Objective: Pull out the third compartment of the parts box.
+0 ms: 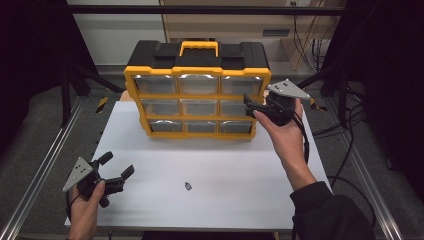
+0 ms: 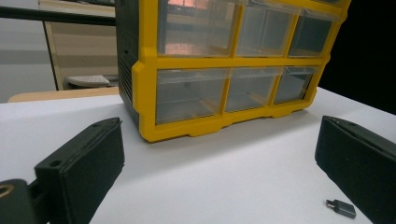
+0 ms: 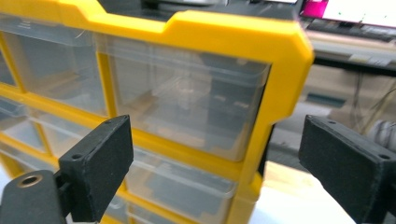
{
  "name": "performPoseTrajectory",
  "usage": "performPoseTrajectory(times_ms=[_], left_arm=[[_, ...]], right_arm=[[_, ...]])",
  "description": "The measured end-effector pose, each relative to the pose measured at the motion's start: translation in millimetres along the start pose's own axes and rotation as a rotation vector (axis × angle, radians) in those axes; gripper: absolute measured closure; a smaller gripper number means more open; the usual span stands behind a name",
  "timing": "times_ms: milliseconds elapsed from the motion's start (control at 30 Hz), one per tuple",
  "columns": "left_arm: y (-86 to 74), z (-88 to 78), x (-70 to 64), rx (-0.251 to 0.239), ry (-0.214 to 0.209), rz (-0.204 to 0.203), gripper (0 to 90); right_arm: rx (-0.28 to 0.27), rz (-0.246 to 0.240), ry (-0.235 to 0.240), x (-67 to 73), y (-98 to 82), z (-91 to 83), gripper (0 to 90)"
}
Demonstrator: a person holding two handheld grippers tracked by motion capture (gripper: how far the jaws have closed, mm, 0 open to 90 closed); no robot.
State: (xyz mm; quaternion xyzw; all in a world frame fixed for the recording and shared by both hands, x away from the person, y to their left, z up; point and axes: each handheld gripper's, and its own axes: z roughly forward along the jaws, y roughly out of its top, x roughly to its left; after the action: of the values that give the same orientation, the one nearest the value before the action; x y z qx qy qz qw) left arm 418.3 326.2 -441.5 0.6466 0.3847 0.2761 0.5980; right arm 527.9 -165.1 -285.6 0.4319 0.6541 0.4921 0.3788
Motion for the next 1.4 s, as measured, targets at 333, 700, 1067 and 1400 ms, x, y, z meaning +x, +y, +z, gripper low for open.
performPoseTrajectory(times_ms=[333, 700, 1067, 1400], left_arm=[[0.0, 0.1, 0.0, 0.010, 0.010, 0.010, 1.1], [0.1, 0.8, -0.4, 0.016, 0.017, 0.016, 1.3], [0.4, 1.5, 1.7, 0.023, 0.031, 0.028, 1.4], [-0.4, 4.1, -0.4, 0.038, 0.021, 0.038, 1.4]], right_arm=[[-0.048, -0.231, -0.106, 15.9, 12.6, -7.3, 23.8], [-0.072, -0.660, -0.272, 41.2, 7.4, -0.9, 45.0], [-0.025, -1.043, -0.393, 55.3, -9.9, 12.6, 63.5], [-0.016, -1.245, -0.471, 58.7, -11.1, 20.1, 72.6]])
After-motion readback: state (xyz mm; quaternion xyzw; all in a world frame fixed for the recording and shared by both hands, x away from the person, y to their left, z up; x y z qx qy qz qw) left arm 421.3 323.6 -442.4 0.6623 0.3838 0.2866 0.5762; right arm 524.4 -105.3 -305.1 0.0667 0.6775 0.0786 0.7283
